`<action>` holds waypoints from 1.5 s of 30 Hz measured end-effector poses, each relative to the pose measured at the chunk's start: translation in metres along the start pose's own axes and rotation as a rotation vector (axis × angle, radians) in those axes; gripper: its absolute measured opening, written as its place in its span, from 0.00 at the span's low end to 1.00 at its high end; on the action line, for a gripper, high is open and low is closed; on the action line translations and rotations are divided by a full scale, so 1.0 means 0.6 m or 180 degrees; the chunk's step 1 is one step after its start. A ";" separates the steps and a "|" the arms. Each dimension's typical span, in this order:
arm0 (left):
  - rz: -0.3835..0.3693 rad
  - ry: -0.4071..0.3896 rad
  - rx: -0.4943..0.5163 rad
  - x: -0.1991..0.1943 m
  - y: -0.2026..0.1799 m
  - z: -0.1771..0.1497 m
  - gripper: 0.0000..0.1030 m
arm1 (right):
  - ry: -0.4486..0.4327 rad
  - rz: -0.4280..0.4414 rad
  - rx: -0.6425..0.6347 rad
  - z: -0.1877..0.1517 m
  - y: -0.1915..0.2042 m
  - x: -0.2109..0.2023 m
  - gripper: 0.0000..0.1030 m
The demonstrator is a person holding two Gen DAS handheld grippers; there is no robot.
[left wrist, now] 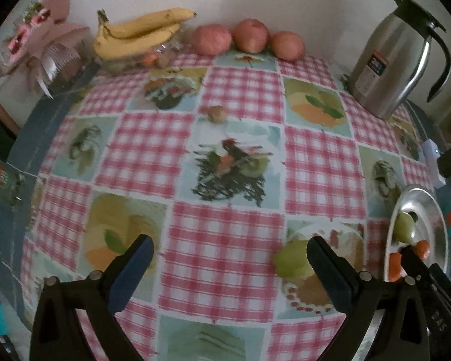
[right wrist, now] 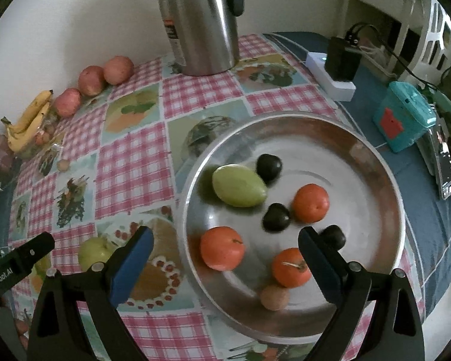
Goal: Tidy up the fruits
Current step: 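Move both open tools back from the plate toward the green pear on the cloth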
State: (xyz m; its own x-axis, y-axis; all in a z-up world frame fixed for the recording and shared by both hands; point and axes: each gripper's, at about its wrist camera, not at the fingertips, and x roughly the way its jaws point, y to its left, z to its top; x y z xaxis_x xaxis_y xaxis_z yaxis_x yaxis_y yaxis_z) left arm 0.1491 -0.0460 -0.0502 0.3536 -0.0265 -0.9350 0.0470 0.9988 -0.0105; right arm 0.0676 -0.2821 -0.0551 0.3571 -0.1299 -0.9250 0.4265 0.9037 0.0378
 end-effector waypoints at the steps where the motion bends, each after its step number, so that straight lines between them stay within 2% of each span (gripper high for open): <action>1: 0.0030 -0.0022 0.0004 -0.002 0.003 0.002 1.00 | -0.0006 0.0029 -0.0022 0.000 0.004 0.000 0.94; 5: 0.0049 -0.0055 -0.0049 -0.008 0.022 0.008 1.00 | -0.0006 0.0050 -0.0188 0.000 0.028 -0.001 0.94; 9: 0.0037 -0.0042 -0.0132 -0.008 0.045 0.013 1.00 | -0.0004 0.0152 -0.0179 0.000 0.045 -0.006 0.94; 13: 0.0001 -0.0012 -0.0232 -0.006 0.068 0.014 1.00 | -0.0002 0.0124 -0.0245 -0.001 0.067 -0.013 0.94; 25: 0.0258 -0.0062 -0.0441 -0.016 0.141 0.018 1.00 | 0.0099 0.0138 -0.0571 -0.012 0.157 -0.006 0.94; 31: 0.0220 0.0013 -0.0613 -0.006 0.177 0.015 1.00 | 0.0175 0.0204 -0.0677 -0.017 0.194 0.002 0.94; 40: 0.0228 0.0078 -0.0653 0.003 0.189 0.015 1.00 | 0.0348 0.0225 -0.0827 -0.027 0.230 0.025 0.94; 45: 0.0258 0.0163 -0.0562 0.018 0.177 0.012 1.00 | 0.0474 0.0177 -0.0942 -0.037 0.240 0.051 0.94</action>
State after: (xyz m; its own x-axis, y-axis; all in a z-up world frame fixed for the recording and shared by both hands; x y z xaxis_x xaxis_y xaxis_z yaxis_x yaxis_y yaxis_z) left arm 0.1649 0.0595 -0.0589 0.3013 0.0519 -0.9521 -0.1458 0.9893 0.0078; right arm 0.1214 -0.1468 -0.0862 0.2383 -0.0358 -0.9705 0.1423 0.9898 -0.0016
